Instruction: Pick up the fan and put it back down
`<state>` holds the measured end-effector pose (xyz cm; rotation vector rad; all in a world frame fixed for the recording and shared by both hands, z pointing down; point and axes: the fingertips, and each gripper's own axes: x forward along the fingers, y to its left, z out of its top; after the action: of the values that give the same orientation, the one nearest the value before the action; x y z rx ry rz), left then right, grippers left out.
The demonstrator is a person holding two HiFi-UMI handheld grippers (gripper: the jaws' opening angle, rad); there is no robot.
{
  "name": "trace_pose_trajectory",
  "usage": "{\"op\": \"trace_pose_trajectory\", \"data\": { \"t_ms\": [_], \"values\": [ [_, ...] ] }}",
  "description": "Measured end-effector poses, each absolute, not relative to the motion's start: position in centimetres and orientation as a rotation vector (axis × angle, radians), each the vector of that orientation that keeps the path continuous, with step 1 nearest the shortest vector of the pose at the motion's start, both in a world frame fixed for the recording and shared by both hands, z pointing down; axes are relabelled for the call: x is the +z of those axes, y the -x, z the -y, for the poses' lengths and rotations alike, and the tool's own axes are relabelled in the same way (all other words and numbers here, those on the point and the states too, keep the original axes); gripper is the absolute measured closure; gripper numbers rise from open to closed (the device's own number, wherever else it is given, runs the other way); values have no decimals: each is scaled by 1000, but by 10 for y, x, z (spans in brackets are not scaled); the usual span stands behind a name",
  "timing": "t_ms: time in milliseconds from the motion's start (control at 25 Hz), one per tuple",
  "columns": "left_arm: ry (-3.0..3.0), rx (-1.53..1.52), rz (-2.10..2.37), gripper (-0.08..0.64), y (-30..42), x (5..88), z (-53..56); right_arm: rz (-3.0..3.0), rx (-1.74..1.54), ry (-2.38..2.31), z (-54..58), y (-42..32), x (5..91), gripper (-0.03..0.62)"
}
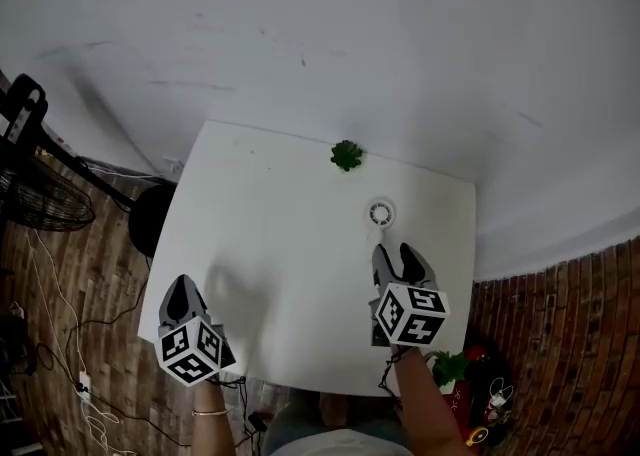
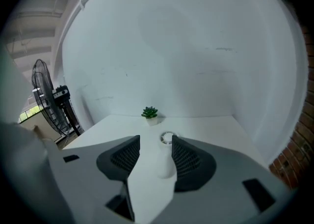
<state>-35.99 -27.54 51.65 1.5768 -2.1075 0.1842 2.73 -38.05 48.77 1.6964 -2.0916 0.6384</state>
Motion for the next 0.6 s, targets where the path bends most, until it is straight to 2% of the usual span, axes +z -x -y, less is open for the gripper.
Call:
{"op": "trace_pose_trajectory", "data": {
  "t_ms": [600],
  "values": [
    [-1486, 274, 2060, 548, 379, 565, 271, 1903, 673, -1676, 416, -22, 558, 377]
  ]
}}
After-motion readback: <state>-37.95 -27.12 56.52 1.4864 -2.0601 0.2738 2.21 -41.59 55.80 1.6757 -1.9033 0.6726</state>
